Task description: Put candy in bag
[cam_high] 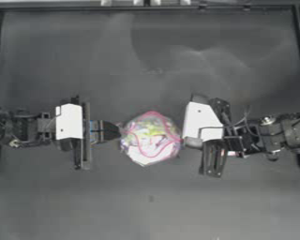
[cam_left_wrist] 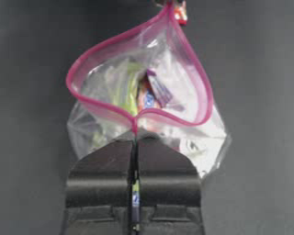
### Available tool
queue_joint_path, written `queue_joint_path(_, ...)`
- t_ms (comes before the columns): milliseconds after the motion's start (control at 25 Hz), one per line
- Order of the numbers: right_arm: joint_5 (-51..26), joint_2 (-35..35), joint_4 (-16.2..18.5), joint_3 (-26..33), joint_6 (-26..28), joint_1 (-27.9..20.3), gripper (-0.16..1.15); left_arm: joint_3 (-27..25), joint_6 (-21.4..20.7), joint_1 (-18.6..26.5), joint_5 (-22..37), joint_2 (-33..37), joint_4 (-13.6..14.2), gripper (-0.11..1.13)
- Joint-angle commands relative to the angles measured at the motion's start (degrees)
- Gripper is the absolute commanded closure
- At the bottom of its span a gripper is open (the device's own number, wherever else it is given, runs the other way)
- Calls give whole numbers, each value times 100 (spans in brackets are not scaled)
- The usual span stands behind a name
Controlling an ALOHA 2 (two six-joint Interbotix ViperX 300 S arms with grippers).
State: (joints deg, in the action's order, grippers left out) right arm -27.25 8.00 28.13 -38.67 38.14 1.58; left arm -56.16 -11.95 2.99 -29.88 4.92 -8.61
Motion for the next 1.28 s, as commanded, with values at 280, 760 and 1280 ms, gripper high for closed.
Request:
queue_joint_path(280,158,-176,53,105,35,-70,95,114,-26,-26,-62,-149,26,93)
queue_joint_path(760,360,-404,44,97,53,-176,95,114,-79,-26,-211,-378,53,93)
queue_joint_path(1280,360,-413,26,62,70,-202,95,123,-141,-53,-510,-729,53,93)
